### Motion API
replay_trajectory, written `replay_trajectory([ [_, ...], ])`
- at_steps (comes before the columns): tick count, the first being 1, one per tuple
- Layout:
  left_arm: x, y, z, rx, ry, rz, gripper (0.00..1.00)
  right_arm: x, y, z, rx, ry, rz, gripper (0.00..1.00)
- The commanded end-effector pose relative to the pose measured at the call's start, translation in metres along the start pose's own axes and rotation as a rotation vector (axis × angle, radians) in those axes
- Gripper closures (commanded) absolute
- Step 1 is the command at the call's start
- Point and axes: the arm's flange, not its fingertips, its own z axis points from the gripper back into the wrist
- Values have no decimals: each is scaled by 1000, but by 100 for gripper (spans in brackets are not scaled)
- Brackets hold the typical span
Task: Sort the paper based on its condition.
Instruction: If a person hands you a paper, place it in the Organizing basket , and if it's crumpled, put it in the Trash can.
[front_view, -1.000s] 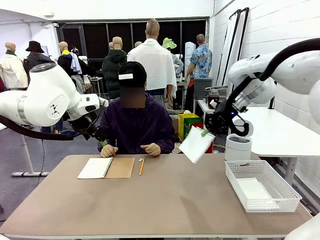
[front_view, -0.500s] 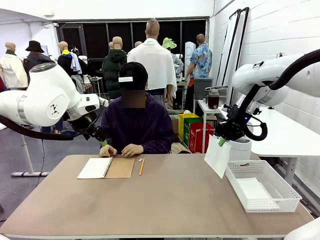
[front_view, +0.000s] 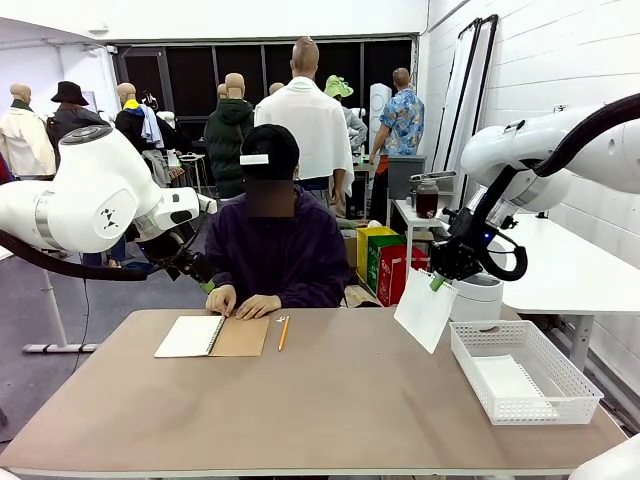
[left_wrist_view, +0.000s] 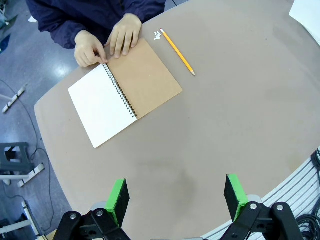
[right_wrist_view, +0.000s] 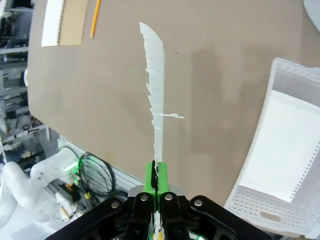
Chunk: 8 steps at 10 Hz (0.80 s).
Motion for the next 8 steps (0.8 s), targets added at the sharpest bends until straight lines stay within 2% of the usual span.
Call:
replay_trajectory([
  [1, 0, 1, 1, -10, -5, 4, 0, -17, -19, 3, -51, -85, -16, 100],
  [5, 0, 1, 1, -10, -5, 4, 0, -58, -63, 13, -106, -216, -27, 100],
  [8, 0, 1, 1, -10, -5, 4, 0, -72, -95, 15, -103, -244, -67, 100],
])
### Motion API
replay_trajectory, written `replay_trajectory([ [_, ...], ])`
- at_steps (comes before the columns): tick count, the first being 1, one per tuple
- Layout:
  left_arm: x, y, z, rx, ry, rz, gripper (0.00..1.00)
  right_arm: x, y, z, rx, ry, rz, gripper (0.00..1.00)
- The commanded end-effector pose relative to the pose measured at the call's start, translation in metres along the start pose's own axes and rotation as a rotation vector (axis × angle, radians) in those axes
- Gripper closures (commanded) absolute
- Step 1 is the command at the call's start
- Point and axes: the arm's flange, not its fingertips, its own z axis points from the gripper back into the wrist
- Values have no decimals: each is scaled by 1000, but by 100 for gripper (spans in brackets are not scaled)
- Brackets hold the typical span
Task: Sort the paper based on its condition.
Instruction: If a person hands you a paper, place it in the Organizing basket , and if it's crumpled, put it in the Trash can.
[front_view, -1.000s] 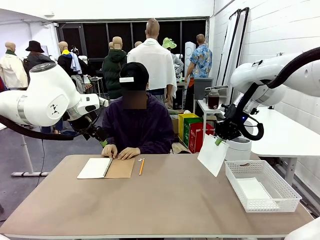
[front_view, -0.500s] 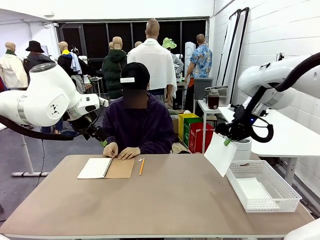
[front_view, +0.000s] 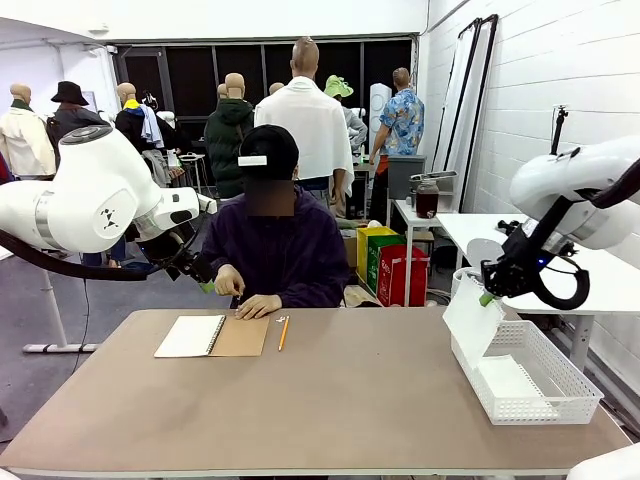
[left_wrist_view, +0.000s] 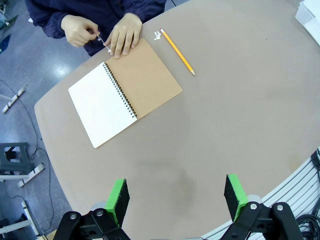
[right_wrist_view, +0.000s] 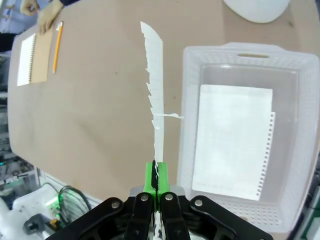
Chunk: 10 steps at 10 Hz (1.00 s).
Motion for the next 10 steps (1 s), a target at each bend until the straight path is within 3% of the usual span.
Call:
replay_trajectory([
  [1, 0, 1, 1, -10, -5, 4, 0, -1, -16, -4, -23, -25, 15, 100],
  [3, 0, 1, 1, -10, -5, 4, 0, 5, -35, -8, -23, -9, 15, 100],
  [6, 0, 1, 1, -10, -5, 4, 0, 19, -58, -15, 8, 91, 23, 100],
  [10, 0, 1, 1, -10, -5, 4, 0, 20, -69, -43, 28, 110, 0, 100],
])
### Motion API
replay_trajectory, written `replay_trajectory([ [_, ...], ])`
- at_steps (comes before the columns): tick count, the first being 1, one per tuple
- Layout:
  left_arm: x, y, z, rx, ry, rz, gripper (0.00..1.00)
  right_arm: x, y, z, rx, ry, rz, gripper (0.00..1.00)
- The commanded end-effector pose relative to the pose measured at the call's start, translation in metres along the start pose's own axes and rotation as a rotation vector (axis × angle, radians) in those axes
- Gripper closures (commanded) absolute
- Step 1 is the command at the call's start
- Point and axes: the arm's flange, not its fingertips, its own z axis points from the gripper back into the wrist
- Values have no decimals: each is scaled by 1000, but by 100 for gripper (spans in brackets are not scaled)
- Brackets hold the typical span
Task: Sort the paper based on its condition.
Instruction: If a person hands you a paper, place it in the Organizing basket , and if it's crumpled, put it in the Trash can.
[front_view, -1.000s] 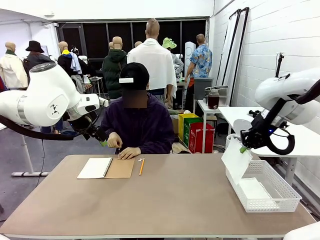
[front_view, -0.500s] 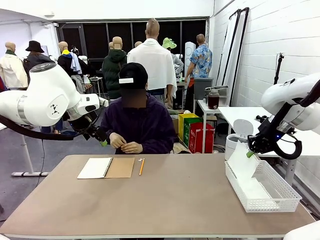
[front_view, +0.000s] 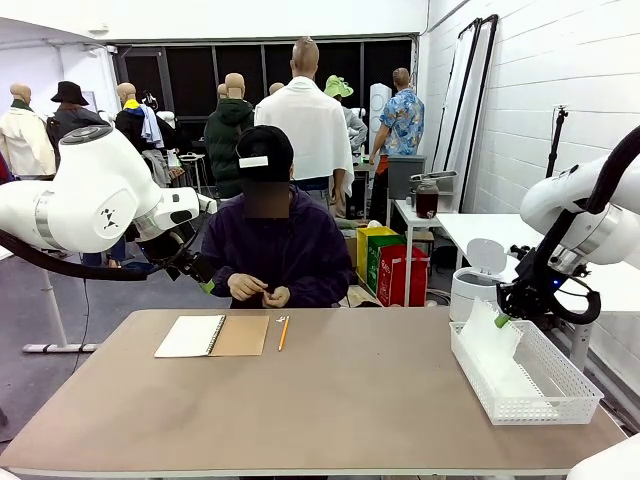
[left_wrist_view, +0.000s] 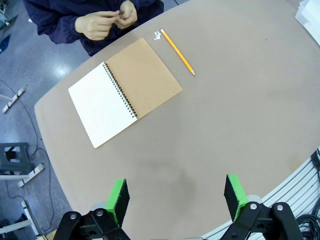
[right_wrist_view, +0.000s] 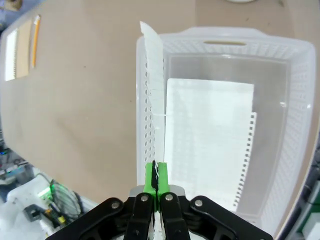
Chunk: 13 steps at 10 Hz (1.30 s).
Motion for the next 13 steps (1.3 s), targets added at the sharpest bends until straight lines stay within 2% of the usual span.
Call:
replay_trajectory([
  [1, 0, 1, 1, -10, -5, 4, 0, -2, -6, -14, 21, 14, 6, 100],
  [7, 0, 1, 1, -10, -5, 4, 0, -24, -16, -58, -91, 72, -112, 100],
  [11, 0, 1, 1, -10, -5, 4, 0, -22, -22, -77, -292, 128, -249, 100],
  [13, 0, 1, 1, -10, -5, 4, 0, -19, -22, -84, -354, 151, -288, 100],
])
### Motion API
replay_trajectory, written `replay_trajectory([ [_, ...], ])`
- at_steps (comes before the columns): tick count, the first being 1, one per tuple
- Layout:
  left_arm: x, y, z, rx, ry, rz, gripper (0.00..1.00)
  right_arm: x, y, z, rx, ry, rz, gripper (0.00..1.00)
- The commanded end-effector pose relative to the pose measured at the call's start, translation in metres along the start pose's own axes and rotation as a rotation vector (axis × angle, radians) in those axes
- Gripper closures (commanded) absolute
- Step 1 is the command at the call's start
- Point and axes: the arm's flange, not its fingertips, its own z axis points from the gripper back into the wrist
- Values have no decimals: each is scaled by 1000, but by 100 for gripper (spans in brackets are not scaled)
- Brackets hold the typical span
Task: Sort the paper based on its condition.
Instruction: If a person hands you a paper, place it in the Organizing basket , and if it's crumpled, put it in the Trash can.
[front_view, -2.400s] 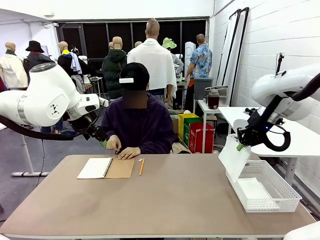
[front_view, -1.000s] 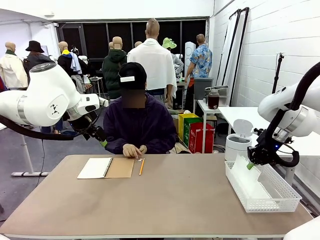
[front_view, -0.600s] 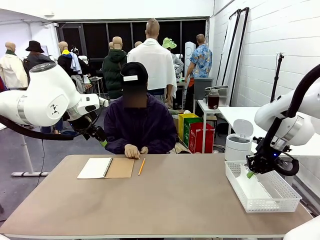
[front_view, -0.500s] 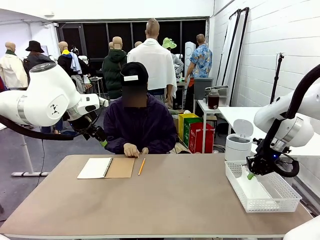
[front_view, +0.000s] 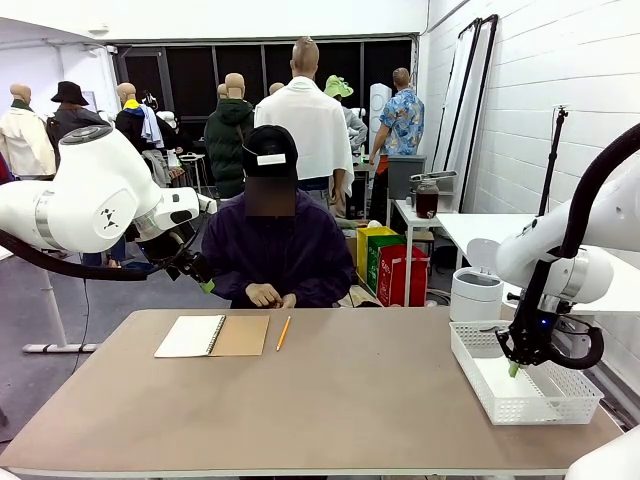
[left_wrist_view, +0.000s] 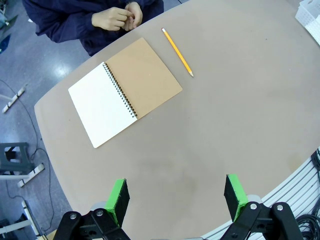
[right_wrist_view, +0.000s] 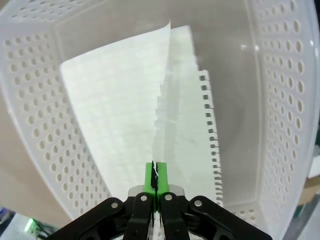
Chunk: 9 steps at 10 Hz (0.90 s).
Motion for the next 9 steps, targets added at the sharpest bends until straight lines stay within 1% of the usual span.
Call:
replay_trajectory([
  [1, 0, 1, 1, -10, -5, 4, 0, 3, 6, -2, -67, 35, -55, 81],
  [2, 0, 1, 1, -10, -5, 4, 0, 3, 10, -2, -94, 44, -79, 62],
  [5, 0, 1, 1, -10, -5, 4, 0, 5, 18, 2, -121, 52, -98, 4],
  [6, 0, 1, 1, -10, -5, 4, 0, 4, 20, 3, -119, 55, -98, 0],
  [8, 0, 1, 1, -10, -5, 4, 0, 4, 21, 3, -154, 54, -119, 0],
  [9, 0, 1, 1, -10, -5, 4, 0, 3, 23, 3, -193, 48, -139, 0],
])
